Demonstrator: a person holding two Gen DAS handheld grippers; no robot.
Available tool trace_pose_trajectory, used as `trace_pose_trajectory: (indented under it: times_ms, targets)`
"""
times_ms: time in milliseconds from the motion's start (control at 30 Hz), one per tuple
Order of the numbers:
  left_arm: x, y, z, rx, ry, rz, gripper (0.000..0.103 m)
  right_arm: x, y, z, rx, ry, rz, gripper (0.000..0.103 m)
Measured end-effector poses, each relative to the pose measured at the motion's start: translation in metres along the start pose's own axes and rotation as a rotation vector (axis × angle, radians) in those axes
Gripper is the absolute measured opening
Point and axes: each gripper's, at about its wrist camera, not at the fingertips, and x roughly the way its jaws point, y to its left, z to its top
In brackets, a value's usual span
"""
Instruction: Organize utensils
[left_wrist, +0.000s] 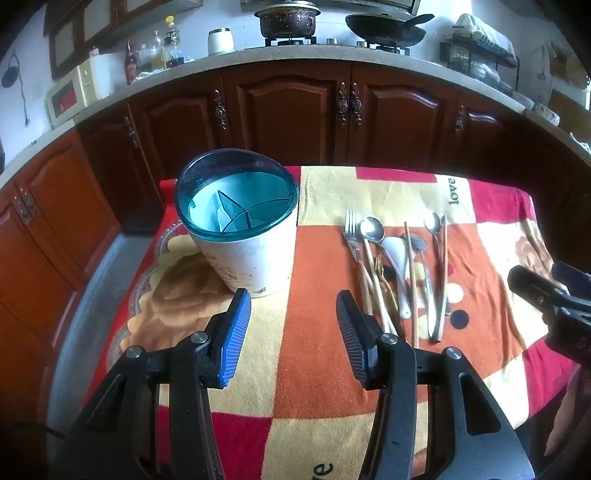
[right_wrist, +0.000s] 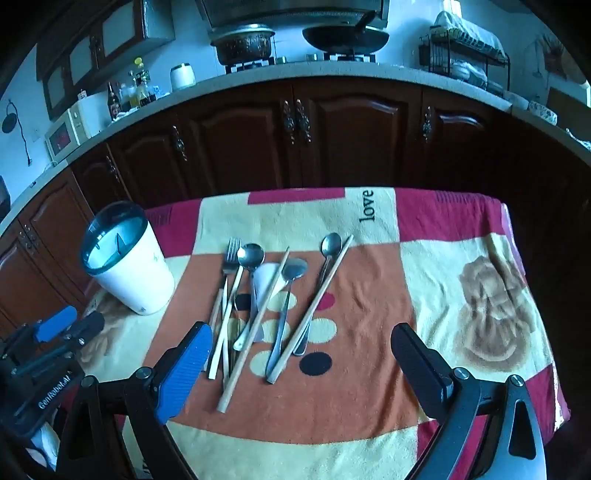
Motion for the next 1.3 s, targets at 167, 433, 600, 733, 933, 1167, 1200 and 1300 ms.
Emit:
trace_pose_trajectory:
  times_ms: [167, 433, 600, 733, 933, 1167, 1200, 1300]
  targets:
    - [-0.003, -0.002, 0.001, -0.002, -0.006, -0.005, 0.048, -0.007, 0.005, 0.0, -0.019, -0.009, 0.006, 0.097]
    - [-0.004, -0.006, 0.002, 0.0, -0.009, -0.022, 0.048, -0.015, 0.011, 0.001, -0.051, -0.047, -0.029, 0.097]
    - [-0.002, -0.007, 0.003, 0.006, 0.002, -0.023, 0.048, -0.015, 0.011, 0.002, -0.043, -0.055, -0.035, 0.097]
    - [-0.001, -0.008, 0.002, 0.013, 0.023, -0.023, 0.048, -0.012, 0.009, 0.0, -0.036, -0.04, -0.026, 0.097]
    - [0.001, -0.01, 0.002, 0.035, 0.008, -0.002, 0.048, -0.012, 0.008, 0.0, -0.046, -0.049, -0.039, 0.097]
    - [0.001, -0.011, 0.004, 0.026, 0.019, -0.016, 0.048, -0.012, 0.007, 0.001, -0.055, -0.048, -0.038, 0.097]
    - [0.001, -0.011, 0.004, 0.026, 0.018, -0.018, 0.048, -0.012, 0.007, 0.001, -0.055, -0.047, -0.037, 0.097]
    - [0.002, -0.013, 0.006, 0.036, 0.019, -0.005, 0.048, -0.012, 0.007, 0.002, -0.057, -0.046, -0.035, 0.097]
